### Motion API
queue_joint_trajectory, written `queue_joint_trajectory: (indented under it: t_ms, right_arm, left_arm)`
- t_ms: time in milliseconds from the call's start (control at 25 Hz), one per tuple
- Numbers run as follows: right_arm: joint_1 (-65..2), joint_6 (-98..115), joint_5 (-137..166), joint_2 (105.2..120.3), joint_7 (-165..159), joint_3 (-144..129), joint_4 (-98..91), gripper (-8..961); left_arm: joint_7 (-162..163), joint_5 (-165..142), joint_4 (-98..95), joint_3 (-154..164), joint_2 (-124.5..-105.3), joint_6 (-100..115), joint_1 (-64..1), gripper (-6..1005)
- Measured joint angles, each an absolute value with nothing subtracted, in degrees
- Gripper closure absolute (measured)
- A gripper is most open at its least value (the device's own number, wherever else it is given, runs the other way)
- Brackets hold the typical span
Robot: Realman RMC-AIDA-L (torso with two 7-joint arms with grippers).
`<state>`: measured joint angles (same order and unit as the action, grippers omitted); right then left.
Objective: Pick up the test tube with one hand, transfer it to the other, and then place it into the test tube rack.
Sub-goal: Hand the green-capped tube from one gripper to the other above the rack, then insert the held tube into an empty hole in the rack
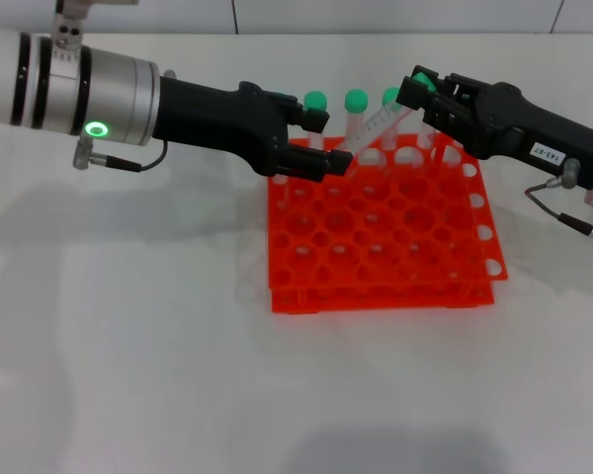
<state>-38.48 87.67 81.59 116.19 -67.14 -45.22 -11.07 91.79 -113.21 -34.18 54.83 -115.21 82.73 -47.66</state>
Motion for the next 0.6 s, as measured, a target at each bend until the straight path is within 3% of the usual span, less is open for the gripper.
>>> queue_joint_trajectory:
  t_ms: [360, 600]
  right_arm:
    - [-38.3, 87.7, 81.7, 115.78, -67.2, -45.3, -11.6, 693]
    - [-37.8, 87.7, 82.1, 115.22, -67.4, -46.2, -13.1, 693]
  left_arm:
    - [102.6, -114.6, -48.6, 54.8, -114.83, 89.9, -44.0, 193]
    - [113.0, -120.0, -66.9, 54.8, -116.32, 94.0, -37.8, 131]
